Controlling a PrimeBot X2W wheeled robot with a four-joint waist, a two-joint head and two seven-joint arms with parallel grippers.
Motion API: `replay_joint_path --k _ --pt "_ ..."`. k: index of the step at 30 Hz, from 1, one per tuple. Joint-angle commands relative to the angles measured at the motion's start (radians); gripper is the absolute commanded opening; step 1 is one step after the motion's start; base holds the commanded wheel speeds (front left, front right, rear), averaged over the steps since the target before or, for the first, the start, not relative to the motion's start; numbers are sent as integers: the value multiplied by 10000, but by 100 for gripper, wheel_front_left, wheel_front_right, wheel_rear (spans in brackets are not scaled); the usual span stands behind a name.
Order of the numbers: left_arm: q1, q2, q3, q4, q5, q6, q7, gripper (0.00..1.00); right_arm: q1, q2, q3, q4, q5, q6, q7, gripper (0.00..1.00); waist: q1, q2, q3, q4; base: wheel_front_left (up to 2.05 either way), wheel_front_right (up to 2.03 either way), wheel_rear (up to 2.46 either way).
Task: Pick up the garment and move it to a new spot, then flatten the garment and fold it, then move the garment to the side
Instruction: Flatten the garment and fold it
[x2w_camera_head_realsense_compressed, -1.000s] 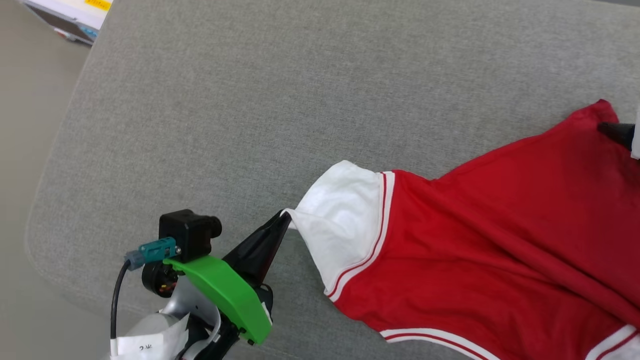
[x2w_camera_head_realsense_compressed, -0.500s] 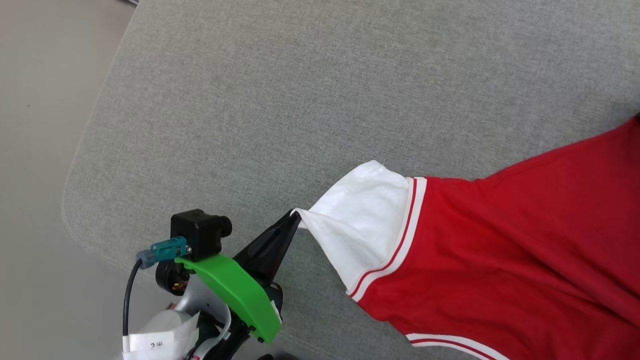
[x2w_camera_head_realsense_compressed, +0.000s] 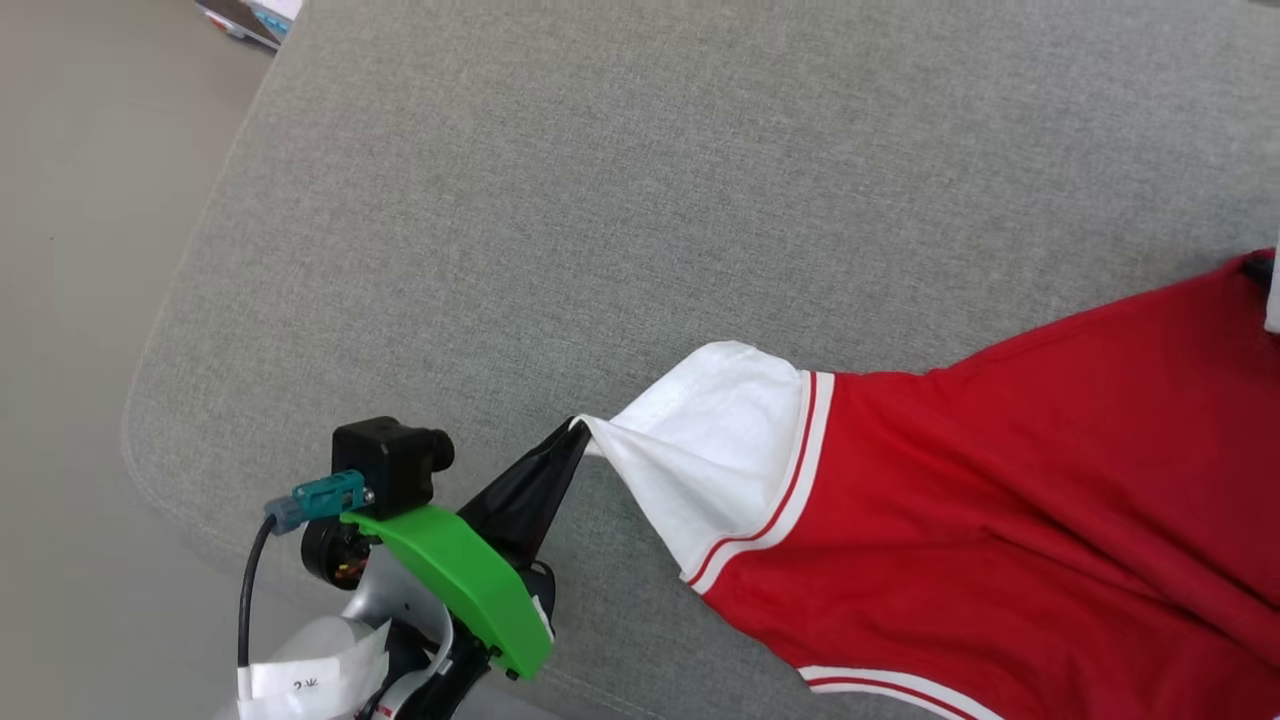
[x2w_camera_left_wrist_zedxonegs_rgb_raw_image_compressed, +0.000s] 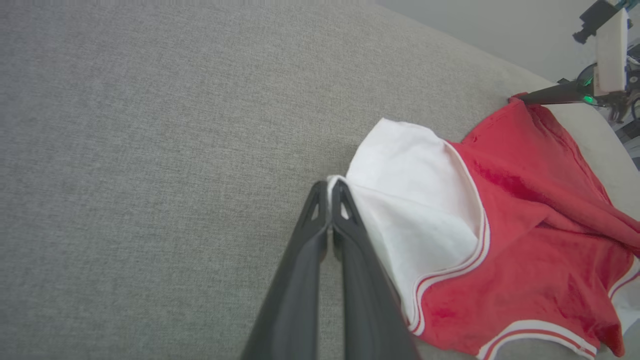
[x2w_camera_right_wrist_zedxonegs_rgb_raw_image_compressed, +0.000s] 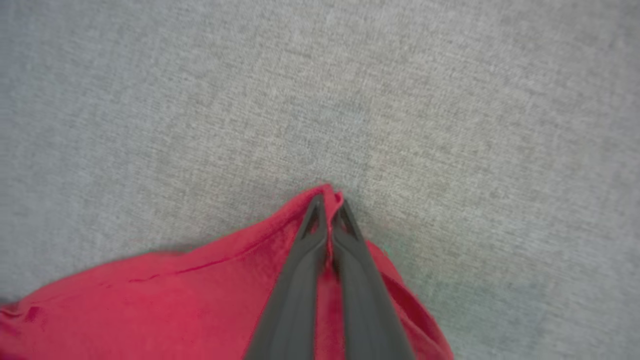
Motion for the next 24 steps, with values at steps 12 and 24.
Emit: replay_joint_path --k 12,24 --pt "113 444 394 -333 -148 415 39 0 434 219 142 243 989 -6 -1058 0 -1 0 -1746 -1013 0 0 0" --pt "448 1031 949 -1033 -205 895 79 0 991 -43 -184 -912 1963 -6 -1271 0 -1 0 -3008 -1991 0 0 0"
